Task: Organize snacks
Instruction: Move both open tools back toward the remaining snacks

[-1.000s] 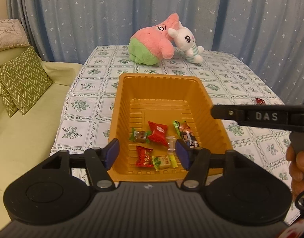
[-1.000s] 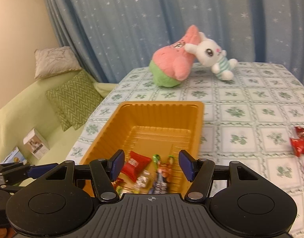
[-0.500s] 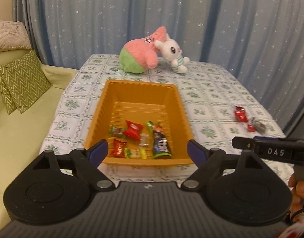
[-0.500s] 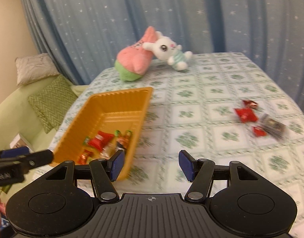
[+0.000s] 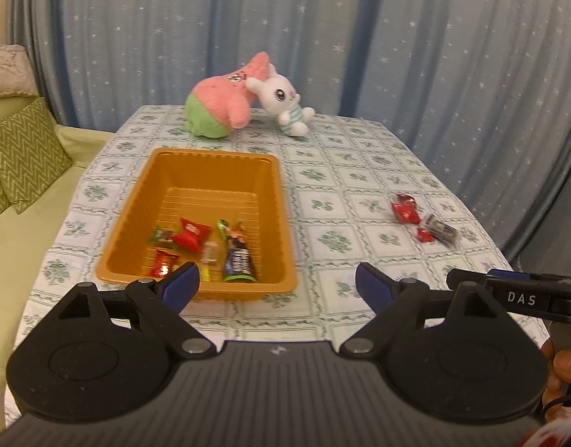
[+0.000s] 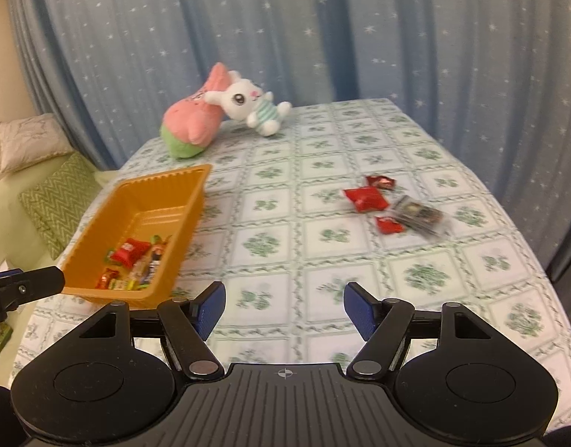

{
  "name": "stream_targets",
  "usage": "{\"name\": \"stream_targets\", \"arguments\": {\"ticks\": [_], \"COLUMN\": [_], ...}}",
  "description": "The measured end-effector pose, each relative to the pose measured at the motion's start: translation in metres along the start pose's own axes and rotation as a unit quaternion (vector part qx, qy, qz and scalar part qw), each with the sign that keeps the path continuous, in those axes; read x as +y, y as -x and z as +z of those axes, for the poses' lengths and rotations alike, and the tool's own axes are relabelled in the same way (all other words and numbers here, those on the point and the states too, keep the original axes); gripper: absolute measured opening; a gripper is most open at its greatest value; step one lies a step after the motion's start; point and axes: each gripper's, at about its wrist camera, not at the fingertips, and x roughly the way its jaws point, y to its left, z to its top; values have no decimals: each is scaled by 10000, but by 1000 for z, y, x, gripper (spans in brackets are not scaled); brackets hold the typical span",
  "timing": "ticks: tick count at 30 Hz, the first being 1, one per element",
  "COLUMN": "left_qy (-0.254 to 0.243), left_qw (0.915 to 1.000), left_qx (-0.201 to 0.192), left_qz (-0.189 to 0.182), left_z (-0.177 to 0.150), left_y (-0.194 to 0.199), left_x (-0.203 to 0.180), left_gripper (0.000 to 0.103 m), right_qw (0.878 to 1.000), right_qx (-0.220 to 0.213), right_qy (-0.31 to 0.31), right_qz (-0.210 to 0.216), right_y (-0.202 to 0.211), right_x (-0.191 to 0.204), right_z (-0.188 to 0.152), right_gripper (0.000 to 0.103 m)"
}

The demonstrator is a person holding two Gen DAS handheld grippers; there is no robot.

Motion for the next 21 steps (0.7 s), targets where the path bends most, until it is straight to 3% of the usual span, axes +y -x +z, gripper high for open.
{"name": "stream_targets", "arguments": {"ticks": [21], "left_qy": [-425], "left_qw": [9979], "left_qx": [115], "left_qz": [-468], "left_z": [2], "left_y": [-26], "left_x": [-70], "left_gripper": [90], "right_qw": [9981], "right_qx": [18], "right_qy": [-424], "right_qz": [-455], "right_y": [9], "right_x": [-70], "right_z": [1], "right_gripper": [71]}}
